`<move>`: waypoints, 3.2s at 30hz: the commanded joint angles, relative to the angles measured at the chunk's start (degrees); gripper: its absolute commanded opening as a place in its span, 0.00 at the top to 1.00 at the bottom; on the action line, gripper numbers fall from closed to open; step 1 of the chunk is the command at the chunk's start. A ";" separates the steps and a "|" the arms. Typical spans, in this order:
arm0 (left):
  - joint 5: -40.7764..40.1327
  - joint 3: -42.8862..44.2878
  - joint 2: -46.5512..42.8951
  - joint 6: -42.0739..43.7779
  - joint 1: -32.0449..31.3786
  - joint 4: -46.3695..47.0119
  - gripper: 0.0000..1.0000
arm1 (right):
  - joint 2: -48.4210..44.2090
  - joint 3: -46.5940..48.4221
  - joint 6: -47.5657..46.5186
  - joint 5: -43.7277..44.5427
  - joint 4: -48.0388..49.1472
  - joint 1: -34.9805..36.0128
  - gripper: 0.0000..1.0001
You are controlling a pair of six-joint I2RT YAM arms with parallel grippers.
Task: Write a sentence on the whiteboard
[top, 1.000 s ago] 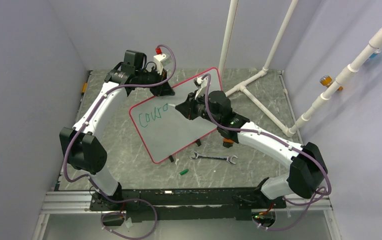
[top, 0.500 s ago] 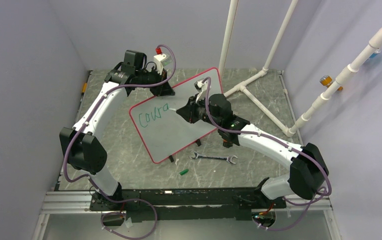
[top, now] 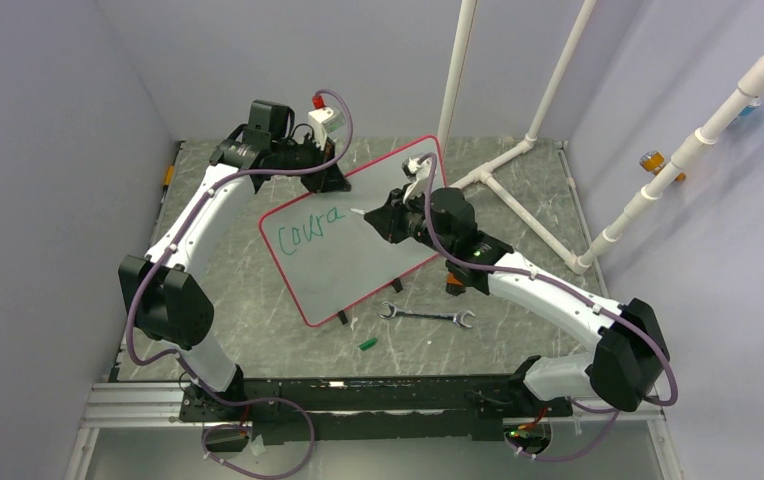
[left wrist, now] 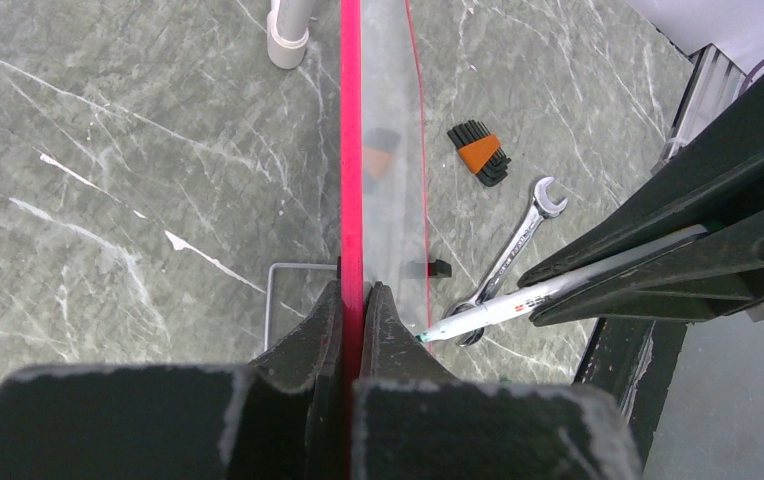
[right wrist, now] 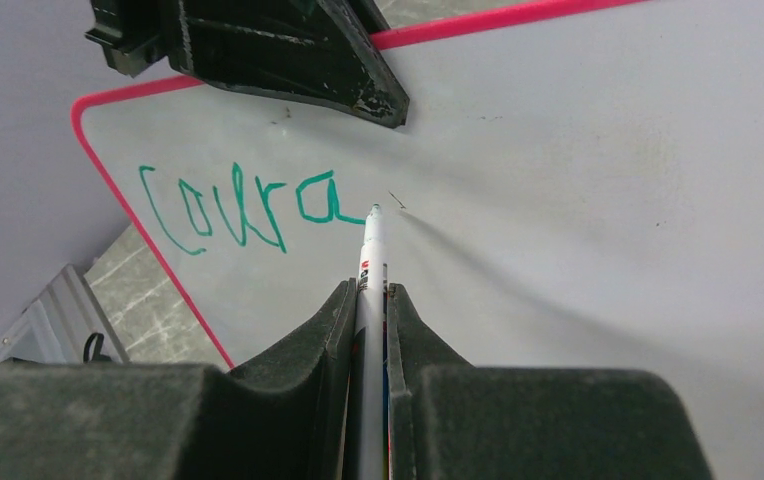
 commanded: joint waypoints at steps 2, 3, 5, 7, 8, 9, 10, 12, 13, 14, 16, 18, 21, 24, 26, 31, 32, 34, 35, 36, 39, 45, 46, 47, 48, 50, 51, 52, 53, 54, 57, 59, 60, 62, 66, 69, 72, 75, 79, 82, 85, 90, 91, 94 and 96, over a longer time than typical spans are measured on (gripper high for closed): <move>-4.46 -0.56 -1.53 5.15 -0.57 1.27 1.00 | -1.83 1.26 -0.98 -0.20 2.22 -0.19 1.00; -4.50 -0.58 -1.56 5.12 -0.57 1.30 1.00 | -1.59 1.43 -0.99 -0.55 2.48 -0.13 1.00; -4.34 -0.67 -1.67 5.15 -0.57 1.29 1.00 | -1.13 1.73 -0.81 -0.88 2.85 -0.17 1.00; -4.25 -0.67 -1.73 5.11 -0.57 1.36 1.00 | -0.49 2.10 -0.72 -0.87 3.07 -0.18 1.00; -4.29 -0.75 -1.84 5.16 -0.57 1.38 1.00 | -0.16 2.33 -0.71 -0.83 3.20 -0.16 1.00; -4.33 -0.80 -1.90 5.11 -0.57 1.38 1.00 | 0.04 2.51 -0.72 -0.75 3.37 -0.16 1.00; -4.33 -0.84 -1.96 5.11 -0.57 1.41 1.00 | 0.19 2.62 -0.71 -0.68 3.50 -0.22 1.00; -4.28 -0.85 -2.00 5.19 -0.57 1.41 1.00 | 0.72 3.21 -0.70 -0.56 3.59 -0.33 1.00; -4.24 -0.92 -2.09 5.17 -0.58 1.49 1.00 | 0.96 3.44 -0.71 -0.42 3.65 -0.37 1.00; -4.22 -0.93 -2.17 5.15 -0.57 1.43 1.00 | 1.07 3.65 -0.65 -0.21 3.69 -0.48 1.00; -4.24 -0.93 -2.18 5.19 -0.57 1.50 1.00 | 1.34 3.83 -0.46 -0.21 4.09 -0.76 1.00; -4.24 -1.01 -2.27 5.19 -0.60 1.50 1.00 | 1.54 3.97 -0.32 -0.14 4.38 -1.07 1.00; -4.31 -1.02 -2.26 5.29 -0.58 1.58 1.00 | 1.57 4.12 -0.12 -0.26 4.61 -1.55 1.00; -4.39 -1.02 -2.19 5.36 -0.57 1.50 1.00 | 1.38 3.98 -0.18 -0.38 4.42 -1.89 1.00; -4.26 -1.10 -2.27 5.30 -0.57 1.61 1.00 | 1.22 3.87 -0.20 -0.44 4.20 -2.04 1.00; -4.24 -1.11 -2.27 5.24 -0.62 1.66 1.00 | 1.64 3.83 -0.02 -0.86 4.41 -2.31 1.00; -4.24 -1.03 -2.34 5.28 -0.63 1.54 1.00 | 1.82 3.97 0.06 -0.95 4.47 -2.27 1.00; -4.19 -0.93 -2.36 5.34 -0.65 1.48 1.00 | 2.41 4.32 0.14 -1.40 4.70 -2.32 1.00; -4.16 -0.93 -2.36 5.33 -0.66 1.50 1.00 | 2.65 4.61 0.19 -1.62 4.75 -2.31 1.00; -4.07 -0.92 -2.36 5.27 -0.66 1.55 1.00 | 2.84 4.82 0.24 -1.88 4.88 -2.41 1.00; -4.05 -0.98 -2.36 5.24 -0.66 1.56 1.00 | 3.50 5.54 0.21 -2.74 5.10 -2.36 1.00; -4.22 -0.86 -2.19 5.29 -0.66 1.45 1.00 | 4.49 6.44 0.16 -3.70 4.96 -2.37 1.00; -4.24 -0.85 -2.26 5.35 -0.66 1.45 1.00 | 4.59 6.30 0.19 -3.80 4.87 -2.33 1.00; -4.24 -0.85 -2.27 5.41 -0.61 1.49 1.00 | 4.67 6.04 0.17 -3.87 4.85 -2.36 1.00; -4.24 -0.77 -2.27 5.31 -0.65 1.53 1.00 | 4.63 5.75 0.29 -4.02 4.85 -2.34 1.00; -4.18 -0.67 -2.19 5.33 -0.66 1.58 1.00 | 4.63 5.01 0.71 -4.36 4.94 -2.32 1.00; -4.24 -0.63 -2.12 5.31 -0.66 1.58 1.00 | 4.64 4.43 0.90 -4.53 5.08 -2.30 1.00; -4.24 -0.52 -2.04 5.31 -0.67 1.49 1.00 | 4.59 3.93 1.14 -4.71 5.30 -2.37 1.00; -4.24 -0.31 -2.01 5.39 -0.64 1.25 1.00 | 4.53 3.42 1.40 -4.77 5.51 -2.30 1.00; -4.24 -0.24 -1.94 5.38 -0.65 1.17 1.00 | 4.41 2.94 1.52 -4.91 5.64 -2.28 1.00; -4.20 -0.23 -2.01 5.29 -0.66 1.31 1.00 | 3.96 1.48 1.80 -4.78 5.72 -2.29 1.00; -4.15 -0.23 -2.05 5.29 -0.66 1.39 1.00 | 3.73 0.71 1.88 -4.78 5.58 -2.28 1.00; -4.11 -0.24 -2.05 5.26 -0.68 1.41 1.00 | 3.65 0.48 1.89 -4.73 5.53 -2.30 1.00; -4.07 -0.23 -2.01 5.22 -0.72 1.40 1.00 | 3.50 -0.03 1.86 -4.67 5.24 -2.33 1.00; -4.15 -0.27 -1.99 5.19 -0.68 1.39 1.00 | 2.82 -0.57 1.52 -3.40 4.51 -2.35 1.00; -4.06 -0.36 -2.17 5.16 -0.67 1.48 1.00 | 2.18 -0.62 0.93 -1.99 3.72 -2.35 1.00; -3.97 -0.41 -2.19 5.11 -0.72 1.58 1.00 | 1.60 -0.41 0.46 -0.87 3.02 -2.34 1.00; -3.85 -0.49 -2.18 5.11 -0.66 1.65 1.00 | 1.37 -0.20 0.51 -0.13 2.89 -2.46 1.00; -3.97 -0.75 -2.45 5.18 -0.74 1.76 1.00 | 1.41 0.52 0.61 0.41 2.81 -2.59 1.00; -3.99 -0.84 -2.54 5.25 -0.74 1.73 1.00 | 1.74 1.56 0.31 0.57 2.64 -2.77 1.00; -3.89 -1.01 -2.62 5.19 -0.71 1.92 1.00 | 2.22 2.86 -0.04 0.77 2.30 -2.87 1.00; -3.98 -1.27 -2.79 5.22 -0.74 2.06 1.00 | 2.61 4.41 -0.59 1.42 1.82 -2.99 1.00; -3.92 -1.36 -2.86 5.20 -0.68 2.18 1.00 | 2.72 4.57 -0.62 1.50 1.80 -2.97 1.00; -3.89 -1.37 -2.84 5.20 -0.67 2.19 1.00 | 3.06 4.98 -0.71 1.42 1.77 -2.99 1.00; -3.86 -1.37 -2.89 5.19 -0.67 2.20 1.00 | 3.30 5.25 -0.63 1.09 1.92 -2.99 1.00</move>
